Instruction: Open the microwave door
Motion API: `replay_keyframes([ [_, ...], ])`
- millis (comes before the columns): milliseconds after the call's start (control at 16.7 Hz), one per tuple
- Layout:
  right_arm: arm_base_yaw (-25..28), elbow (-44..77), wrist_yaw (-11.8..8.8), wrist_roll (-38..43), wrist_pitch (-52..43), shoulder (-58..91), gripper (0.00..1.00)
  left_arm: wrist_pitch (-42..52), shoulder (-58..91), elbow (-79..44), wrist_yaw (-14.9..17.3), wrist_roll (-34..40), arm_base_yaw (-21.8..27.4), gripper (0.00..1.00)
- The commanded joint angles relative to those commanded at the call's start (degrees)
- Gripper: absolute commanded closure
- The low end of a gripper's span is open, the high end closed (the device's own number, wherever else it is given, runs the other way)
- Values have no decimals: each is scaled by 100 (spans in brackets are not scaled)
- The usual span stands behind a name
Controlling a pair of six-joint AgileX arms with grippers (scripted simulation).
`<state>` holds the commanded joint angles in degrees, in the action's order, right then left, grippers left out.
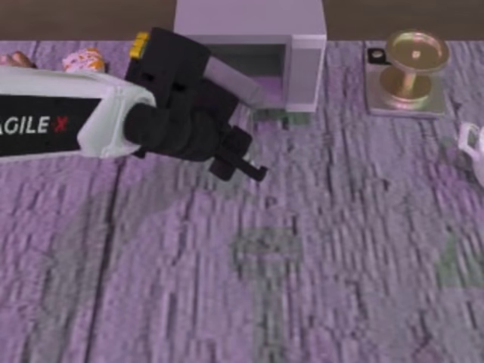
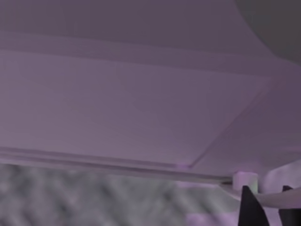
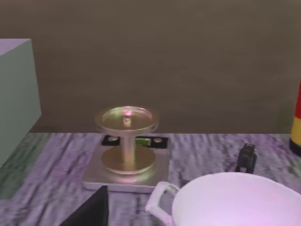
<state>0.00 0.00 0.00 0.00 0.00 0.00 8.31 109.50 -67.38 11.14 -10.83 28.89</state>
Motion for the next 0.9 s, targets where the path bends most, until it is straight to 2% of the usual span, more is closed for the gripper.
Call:
replay_keyframes([
  [420,0,0,0,0,0,0,0,0,0,0,0,0,0,100],
  [900,0,0,0,0,0,0,0,62,-89,104,295,-368,-152,100],
])
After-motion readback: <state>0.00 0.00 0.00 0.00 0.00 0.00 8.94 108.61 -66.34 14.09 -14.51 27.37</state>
